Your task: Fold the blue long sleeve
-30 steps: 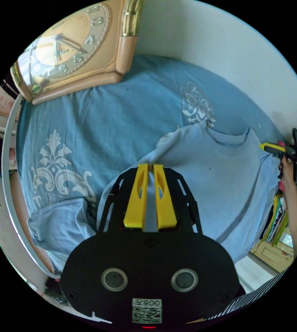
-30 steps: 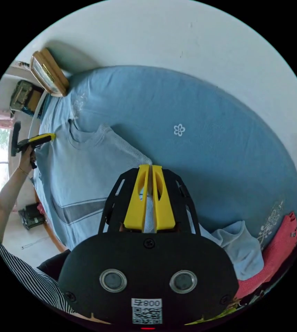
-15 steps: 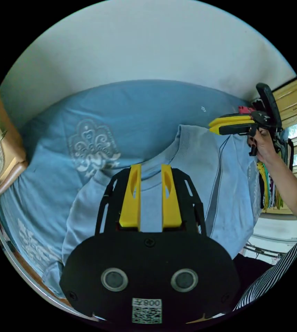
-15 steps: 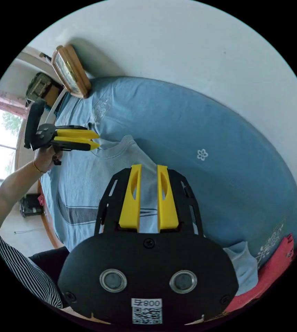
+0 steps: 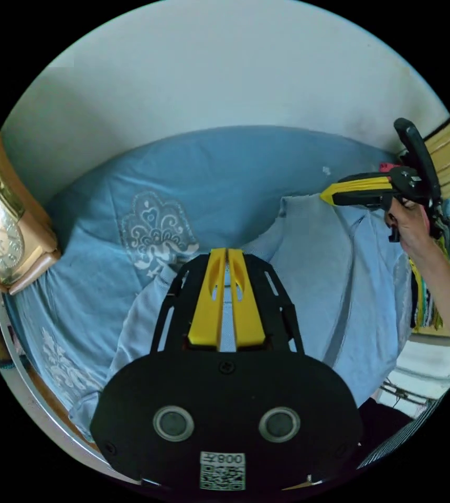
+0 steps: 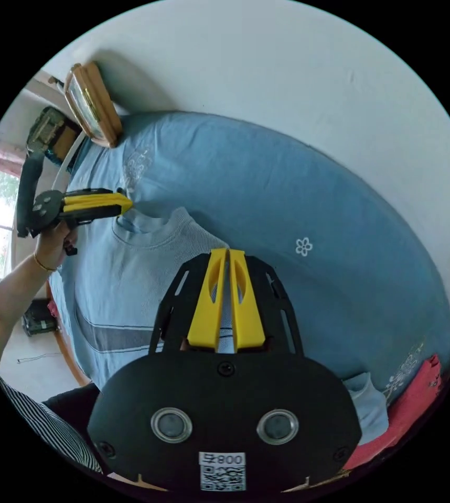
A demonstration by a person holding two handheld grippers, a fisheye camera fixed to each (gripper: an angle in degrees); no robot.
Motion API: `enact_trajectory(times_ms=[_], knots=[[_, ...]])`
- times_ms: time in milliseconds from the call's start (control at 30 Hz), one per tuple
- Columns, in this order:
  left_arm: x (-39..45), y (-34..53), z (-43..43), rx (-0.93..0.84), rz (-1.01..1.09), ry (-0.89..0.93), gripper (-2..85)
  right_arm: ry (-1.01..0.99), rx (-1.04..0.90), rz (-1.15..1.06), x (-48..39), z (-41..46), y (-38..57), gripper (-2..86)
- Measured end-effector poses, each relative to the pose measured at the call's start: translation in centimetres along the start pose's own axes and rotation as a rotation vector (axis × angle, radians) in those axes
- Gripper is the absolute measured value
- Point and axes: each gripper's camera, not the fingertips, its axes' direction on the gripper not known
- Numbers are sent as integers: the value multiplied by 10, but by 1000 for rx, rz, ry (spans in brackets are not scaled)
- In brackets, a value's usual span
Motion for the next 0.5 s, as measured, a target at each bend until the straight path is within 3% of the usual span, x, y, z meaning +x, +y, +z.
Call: enact_trajectory(times_ms=[67, 267, 400, 500], knots=[[0, 1, 15, 4, -55, -31, 15, -77, 59, 58, 21, -9, 20, 7], [27, 10, 25, 173, -35, 155, 23, -197, 327, 164, 71, -71, 135, 9], [84, -1, 66, 139, 108, 246, 22, -188, 338, 266, 93, -69, 224, 4], [118, -20, 118, 19, 168, 222, 22, -190, 209, 355, 118, -41, 268, 3]])
